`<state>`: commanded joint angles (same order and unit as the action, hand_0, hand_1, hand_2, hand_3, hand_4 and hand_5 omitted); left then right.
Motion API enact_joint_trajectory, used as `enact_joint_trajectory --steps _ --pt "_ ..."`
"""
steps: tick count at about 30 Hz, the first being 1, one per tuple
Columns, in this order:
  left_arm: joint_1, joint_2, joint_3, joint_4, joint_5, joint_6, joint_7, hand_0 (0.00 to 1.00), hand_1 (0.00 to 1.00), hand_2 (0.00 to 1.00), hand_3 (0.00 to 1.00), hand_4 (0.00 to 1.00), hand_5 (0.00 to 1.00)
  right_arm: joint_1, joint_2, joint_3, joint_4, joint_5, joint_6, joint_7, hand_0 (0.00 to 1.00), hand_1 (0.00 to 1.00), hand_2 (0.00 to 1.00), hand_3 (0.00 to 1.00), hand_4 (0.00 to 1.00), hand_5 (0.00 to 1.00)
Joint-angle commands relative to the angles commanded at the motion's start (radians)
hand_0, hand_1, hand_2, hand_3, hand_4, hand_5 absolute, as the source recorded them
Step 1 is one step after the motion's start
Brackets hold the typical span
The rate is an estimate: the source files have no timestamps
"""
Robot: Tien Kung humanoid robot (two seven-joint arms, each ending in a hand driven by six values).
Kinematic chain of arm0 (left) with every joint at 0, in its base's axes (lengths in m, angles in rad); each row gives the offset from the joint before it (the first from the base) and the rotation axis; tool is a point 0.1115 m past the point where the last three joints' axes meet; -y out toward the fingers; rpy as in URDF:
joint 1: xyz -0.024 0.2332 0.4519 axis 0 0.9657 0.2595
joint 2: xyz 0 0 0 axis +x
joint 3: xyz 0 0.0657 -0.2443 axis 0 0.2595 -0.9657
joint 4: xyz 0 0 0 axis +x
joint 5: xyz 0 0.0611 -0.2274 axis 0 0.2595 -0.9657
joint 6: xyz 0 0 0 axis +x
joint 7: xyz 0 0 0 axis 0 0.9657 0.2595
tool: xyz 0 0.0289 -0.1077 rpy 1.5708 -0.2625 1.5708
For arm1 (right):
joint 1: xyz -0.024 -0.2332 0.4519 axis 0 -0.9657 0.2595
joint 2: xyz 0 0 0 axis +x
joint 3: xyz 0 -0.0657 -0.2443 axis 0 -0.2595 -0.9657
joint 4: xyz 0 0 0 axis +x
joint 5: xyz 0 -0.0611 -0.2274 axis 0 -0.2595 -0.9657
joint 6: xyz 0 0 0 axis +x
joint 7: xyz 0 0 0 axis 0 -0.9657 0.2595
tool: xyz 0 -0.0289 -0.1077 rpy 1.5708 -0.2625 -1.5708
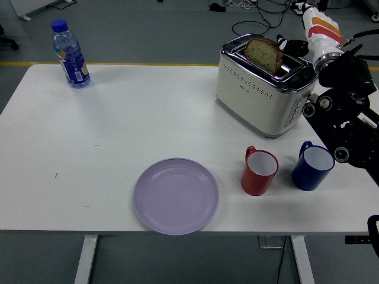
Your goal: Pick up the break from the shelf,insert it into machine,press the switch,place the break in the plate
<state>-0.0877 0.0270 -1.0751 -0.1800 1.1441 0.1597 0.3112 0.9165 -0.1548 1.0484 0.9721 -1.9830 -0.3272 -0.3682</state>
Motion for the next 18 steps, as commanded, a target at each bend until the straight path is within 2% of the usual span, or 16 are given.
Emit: enact_joint_trajectory --steps 4,5,10,11,12,18 --pt "0.005 -0.001 -0.006 0.000 0.007 -0.002 0.001 0.418 0.480 0.511 0.581 0.372 0.998 -0.062 -0.056 0.034 0.091 0.001 -0.042 -0.021 0.749 0.699 0.823 0.840 0.687 0.215" --pt "0.007 -0.001 -0.005 0.000 0.007 -0.002 0.001 0.418 0.480 0.513 0.579 0.373 0.998 -0.082 -0.073 0.043 0.116 0.003 -0.050 -0.029 0.409 0.418 0.494 0.762 0.508 0.134" --pt "0.017 -0.002 -0.011 0.000 0.015 -0.004 0.001 0.418 0.480 0.513 0.579 0.373 0.998 -0.174 -0.145 0.070 0.213 0.013 -0.046 -0.062 0.409 0.418 0.494 0.762 0.508 0.134" --pt "0.018 -0.002 -0.011 0.000 0.015 -0.005 0.001 0.418 0.479 0.513 0.579 0.371 0.998 -0.187 -0.153 0.072 0.223 0.012 -0.044 -0.064 0.302 0.341 0.435 0.694 0.433 0.074" --pt "0.019 -0.002 -0.012 0.000 0.016 -0.005 0.001 0.418 0.479 0.513 0.579 0.371 0.998 -0.211 -0.172 0.073 0.244 0.013 -0.038 -0.069 0.302 0.341 0.435 0.694 0.433 0.074" --pt "0.018 -0.004 -0.011 0.000 0.015 -0.006 0.001 0.418 0.481 0.513 0.579 0.370 0.998 -0.285 -0.219 0.068 0.288 0.018 -0.020 -0.080 0.285 0.322 0.414 0.665 0.414 0.047"
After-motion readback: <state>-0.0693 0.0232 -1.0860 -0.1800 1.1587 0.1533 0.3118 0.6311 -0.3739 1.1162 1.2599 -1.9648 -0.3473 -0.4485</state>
